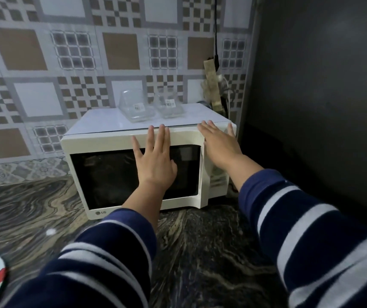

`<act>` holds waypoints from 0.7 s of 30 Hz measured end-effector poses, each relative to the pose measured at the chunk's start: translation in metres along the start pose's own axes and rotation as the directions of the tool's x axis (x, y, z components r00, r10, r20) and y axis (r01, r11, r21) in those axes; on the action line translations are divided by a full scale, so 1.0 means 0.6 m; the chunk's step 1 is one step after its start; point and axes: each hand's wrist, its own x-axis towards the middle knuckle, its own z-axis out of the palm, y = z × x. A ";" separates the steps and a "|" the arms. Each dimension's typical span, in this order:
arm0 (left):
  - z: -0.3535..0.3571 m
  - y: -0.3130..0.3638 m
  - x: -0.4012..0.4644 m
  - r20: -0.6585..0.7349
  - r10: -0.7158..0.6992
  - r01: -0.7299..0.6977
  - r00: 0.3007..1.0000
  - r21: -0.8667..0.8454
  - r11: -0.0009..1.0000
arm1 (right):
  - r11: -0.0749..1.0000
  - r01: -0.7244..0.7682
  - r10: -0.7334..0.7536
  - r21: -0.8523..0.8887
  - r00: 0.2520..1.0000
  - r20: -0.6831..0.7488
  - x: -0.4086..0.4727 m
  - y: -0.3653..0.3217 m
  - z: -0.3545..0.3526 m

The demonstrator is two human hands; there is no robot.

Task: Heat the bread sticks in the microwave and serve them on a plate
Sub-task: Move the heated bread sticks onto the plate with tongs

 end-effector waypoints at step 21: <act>-0.025 0.046 0.023 0.267 -0.195 0.179 0.944 0.081 0.980 | 0.998 -0.051 0.050 -0.033 0.998 -0.023 0.045 0.075 0.004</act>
